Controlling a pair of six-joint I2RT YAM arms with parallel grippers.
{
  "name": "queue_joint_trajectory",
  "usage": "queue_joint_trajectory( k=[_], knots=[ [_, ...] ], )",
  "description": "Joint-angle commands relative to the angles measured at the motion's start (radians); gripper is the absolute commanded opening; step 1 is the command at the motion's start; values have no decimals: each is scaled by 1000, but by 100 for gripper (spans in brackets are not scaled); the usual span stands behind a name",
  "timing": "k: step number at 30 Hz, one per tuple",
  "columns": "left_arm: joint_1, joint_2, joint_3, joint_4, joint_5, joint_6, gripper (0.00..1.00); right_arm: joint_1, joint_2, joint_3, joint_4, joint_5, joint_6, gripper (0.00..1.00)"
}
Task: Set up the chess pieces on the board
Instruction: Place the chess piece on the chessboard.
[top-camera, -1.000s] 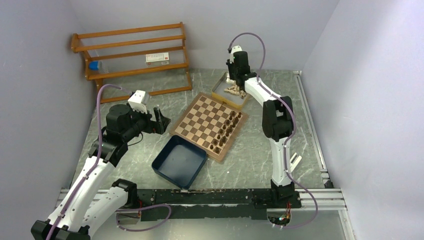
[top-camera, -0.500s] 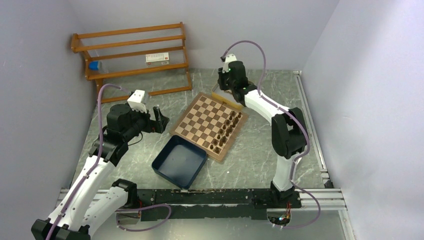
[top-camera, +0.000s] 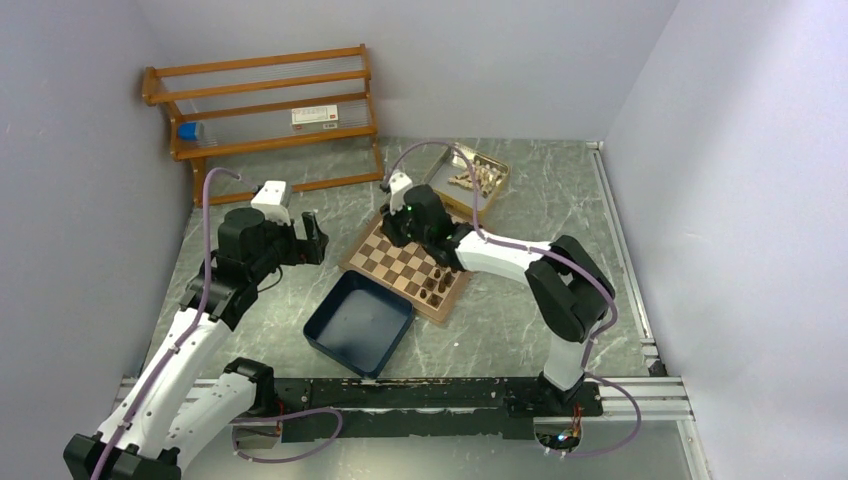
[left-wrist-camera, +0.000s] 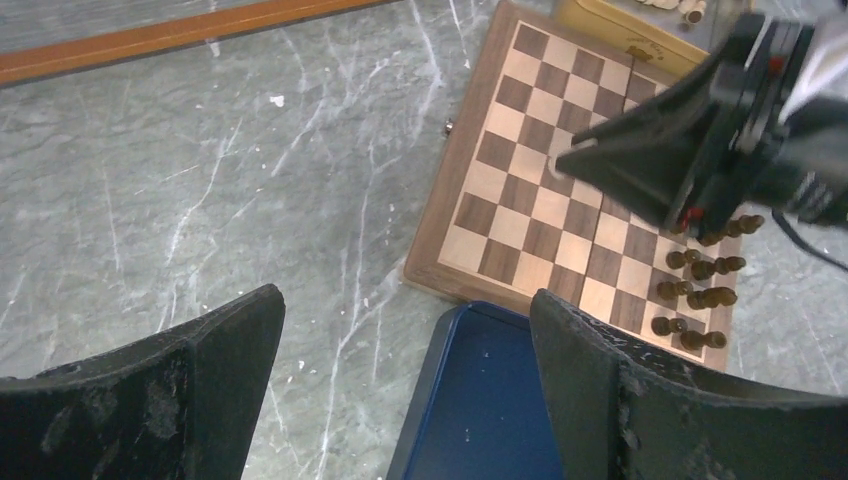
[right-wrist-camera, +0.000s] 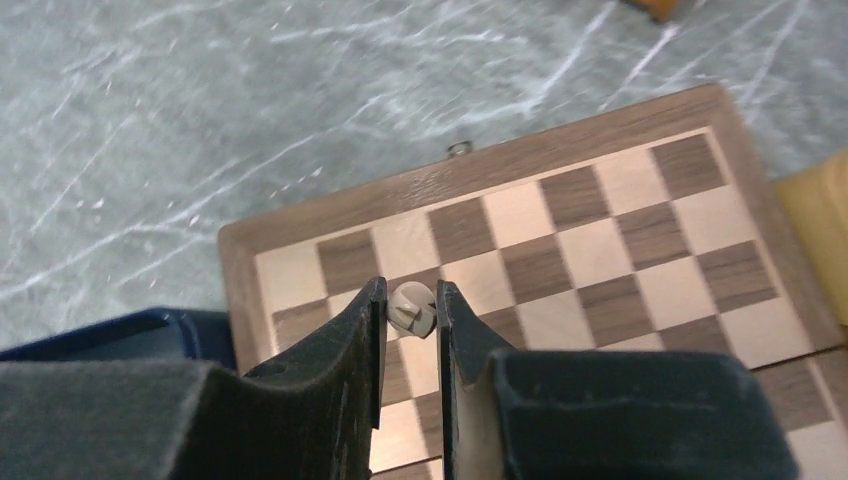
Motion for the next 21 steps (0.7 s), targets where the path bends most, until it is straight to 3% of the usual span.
queue_joint_trajectory(
  k=[1,21],
  knots=[
    [7,-5,23,-12,-82,0,97,63,-28,-33,114,8,-53,7],
    [7,-129,8,-3,-129,-3,98,153,162,50,162,26,-71,10]
  ],
)
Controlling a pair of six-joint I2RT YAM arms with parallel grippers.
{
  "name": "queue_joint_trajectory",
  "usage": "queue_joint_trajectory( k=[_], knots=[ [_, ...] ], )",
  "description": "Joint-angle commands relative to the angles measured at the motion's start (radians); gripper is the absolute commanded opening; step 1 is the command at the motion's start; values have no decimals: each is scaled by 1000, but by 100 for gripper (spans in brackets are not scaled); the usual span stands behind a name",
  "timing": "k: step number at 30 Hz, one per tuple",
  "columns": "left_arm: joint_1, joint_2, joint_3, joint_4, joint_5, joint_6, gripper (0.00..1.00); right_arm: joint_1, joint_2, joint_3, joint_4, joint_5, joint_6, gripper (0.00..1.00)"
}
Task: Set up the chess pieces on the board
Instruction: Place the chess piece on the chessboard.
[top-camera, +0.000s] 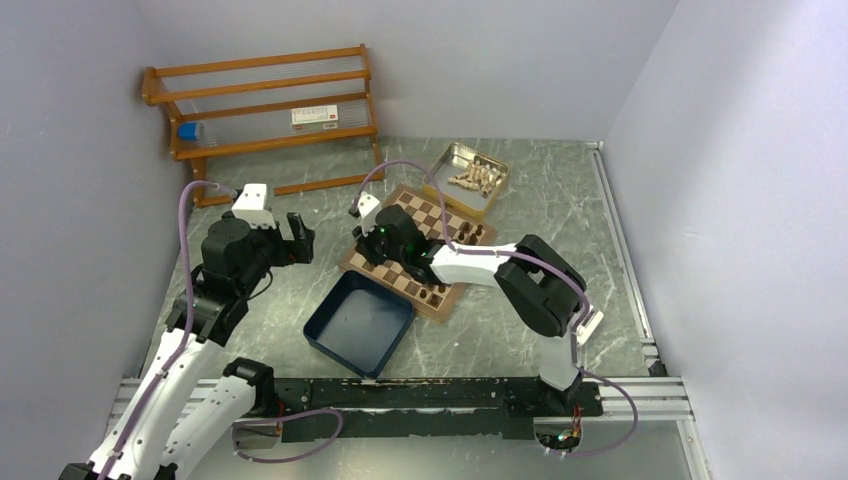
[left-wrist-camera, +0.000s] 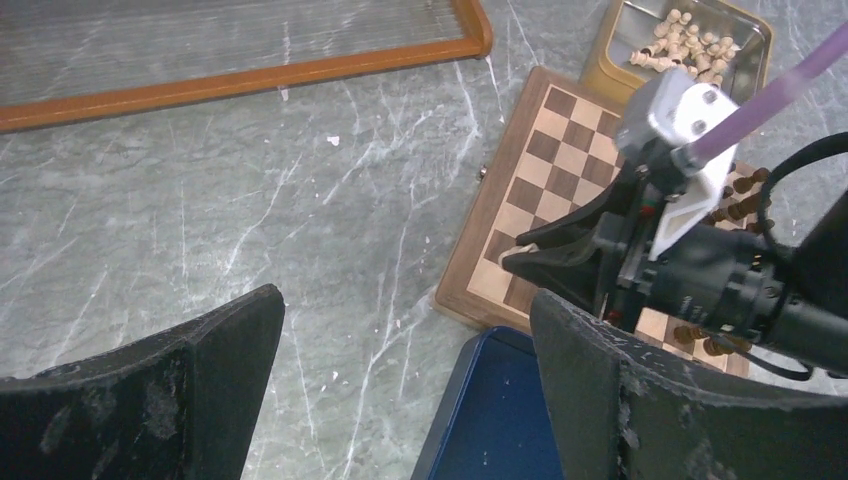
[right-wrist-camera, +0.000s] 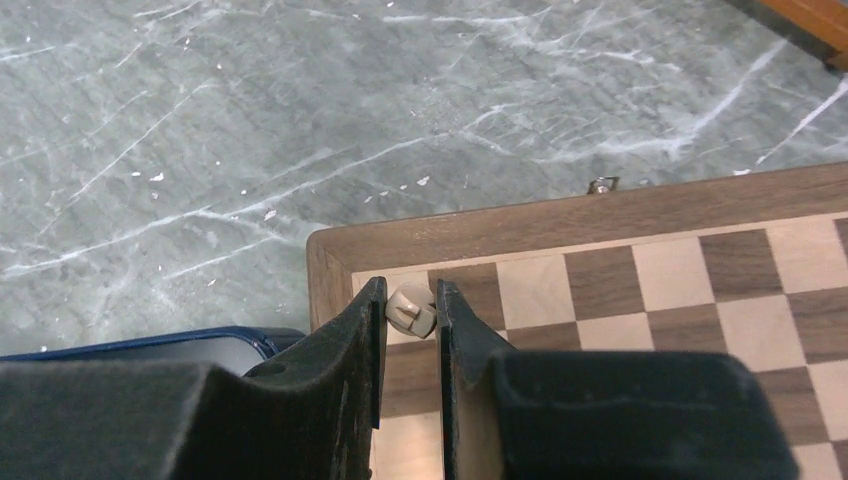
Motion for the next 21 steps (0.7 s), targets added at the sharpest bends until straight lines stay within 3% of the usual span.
queue_joint_trajectory(
  k=[1,15,21],
  knots=[
    [7,-22,8,11,-9,-3,98,11,54,44,52,22,-9,10],
    [7,-22,2,26,10,2,97,10,86,4,123,86,64,11],
    [7,-21,2,24,8,2,97,1,100,34,70,106,81,11]
  ],
)
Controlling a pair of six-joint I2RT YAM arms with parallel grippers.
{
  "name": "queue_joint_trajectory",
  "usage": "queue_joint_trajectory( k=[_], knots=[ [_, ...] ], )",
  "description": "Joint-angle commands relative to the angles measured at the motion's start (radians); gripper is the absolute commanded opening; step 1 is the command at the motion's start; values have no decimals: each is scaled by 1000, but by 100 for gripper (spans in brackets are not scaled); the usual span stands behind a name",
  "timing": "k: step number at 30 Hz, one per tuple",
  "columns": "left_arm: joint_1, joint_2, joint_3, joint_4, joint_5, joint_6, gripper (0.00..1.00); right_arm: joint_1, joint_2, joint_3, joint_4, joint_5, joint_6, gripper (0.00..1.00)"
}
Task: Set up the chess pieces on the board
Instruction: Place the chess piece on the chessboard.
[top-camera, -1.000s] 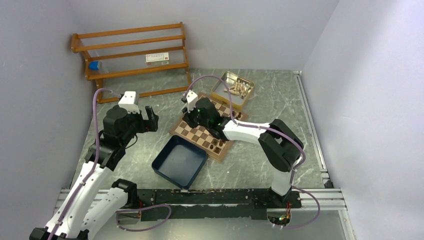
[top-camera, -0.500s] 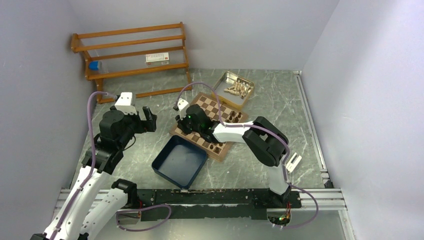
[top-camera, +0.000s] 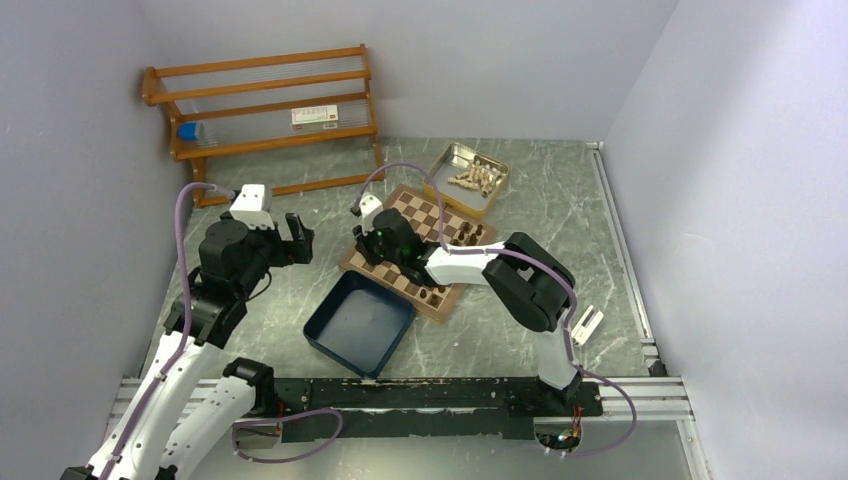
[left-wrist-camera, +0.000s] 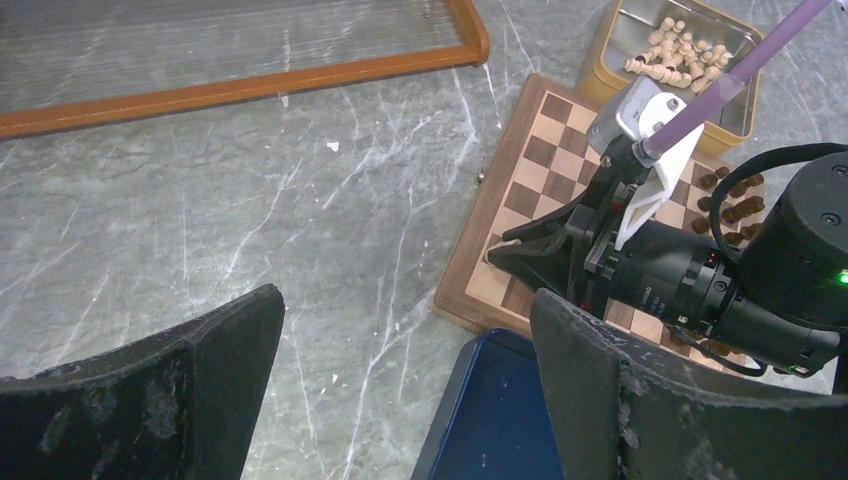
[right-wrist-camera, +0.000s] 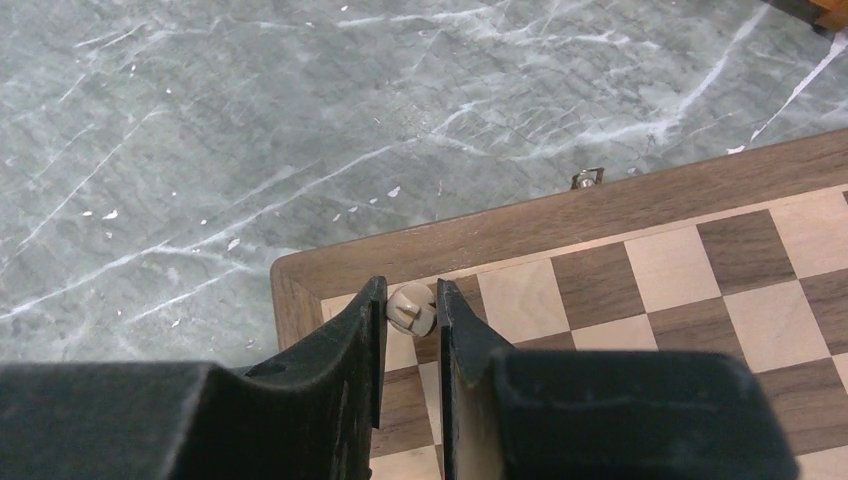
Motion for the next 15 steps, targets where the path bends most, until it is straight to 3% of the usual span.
queue_joint_trajectory(
  k=[1,15],
  knots=[
    [7,-3,2,22,6,2,97,-9,23,20,-8,29,23,11],
    [7,-8,2,22,6,2,97,-9,45,62,-104,69,21,14]
  ],
)
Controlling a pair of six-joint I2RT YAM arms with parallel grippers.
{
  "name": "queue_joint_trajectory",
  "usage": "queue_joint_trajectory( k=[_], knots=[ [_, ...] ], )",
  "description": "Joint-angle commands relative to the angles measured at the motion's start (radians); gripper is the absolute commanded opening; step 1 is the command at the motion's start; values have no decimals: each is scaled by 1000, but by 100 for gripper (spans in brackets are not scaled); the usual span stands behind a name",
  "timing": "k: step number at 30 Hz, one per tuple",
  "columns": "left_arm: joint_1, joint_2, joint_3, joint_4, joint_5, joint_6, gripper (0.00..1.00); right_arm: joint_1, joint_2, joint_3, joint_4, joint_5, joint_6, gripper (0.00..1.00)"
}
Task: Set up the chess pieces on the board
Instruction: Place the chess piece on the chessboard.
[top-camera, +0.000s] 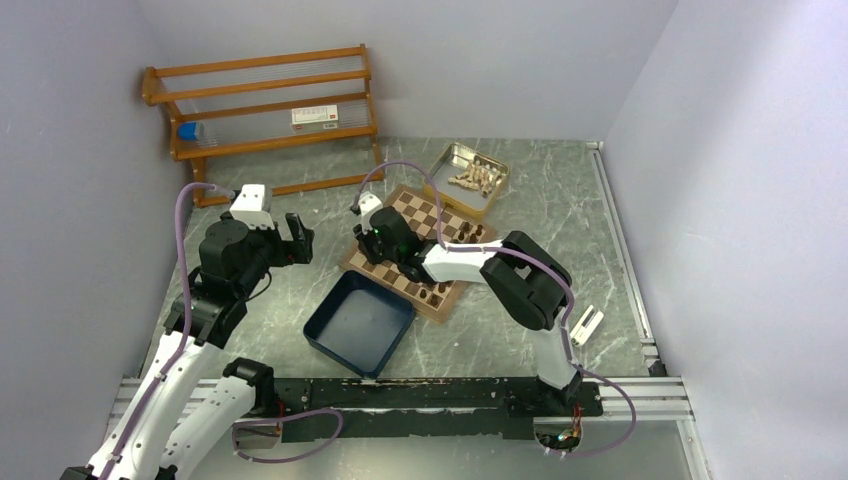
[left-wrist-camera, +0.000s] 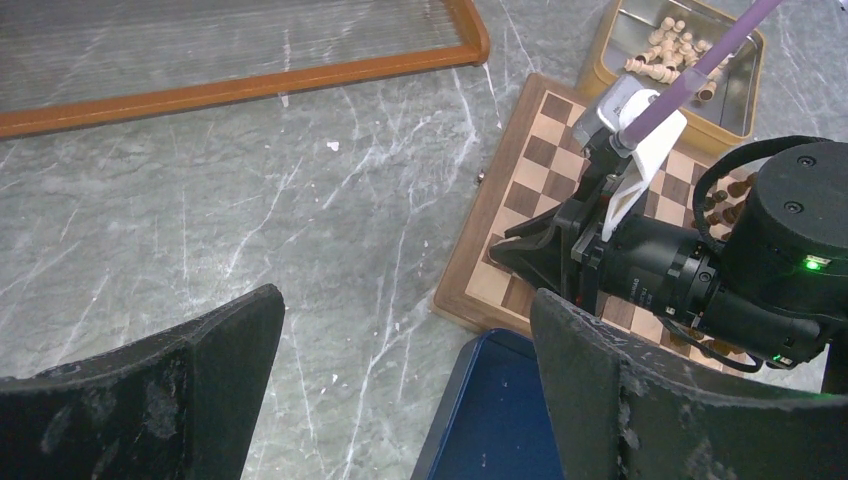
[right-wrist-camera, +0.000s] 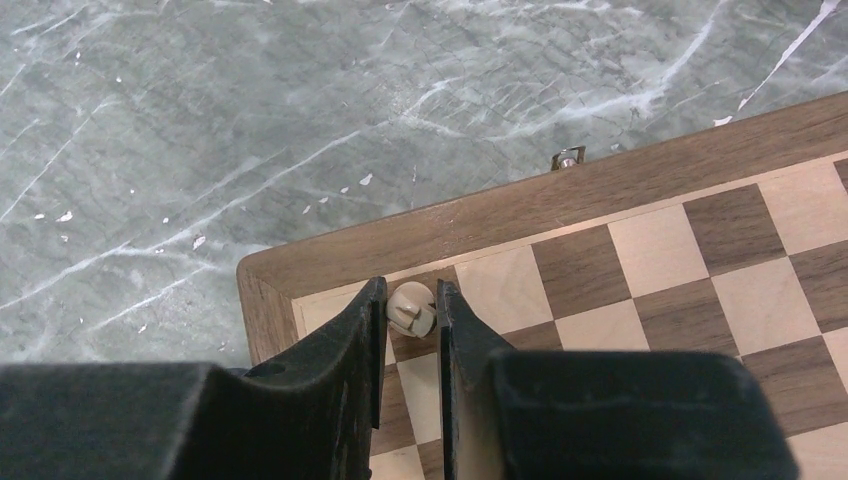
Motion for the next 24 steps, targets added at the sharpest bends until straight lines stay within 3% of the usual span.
queue_joint_trajectory(
  k=[1,24],
  knots=[
    [7,-8,1,21,6,2,97,-3,23,23,-28,31,3,14],
    [7,-14,-1,24,8,3,97,-2,43,104,-192,47,32,16]
  ],
)
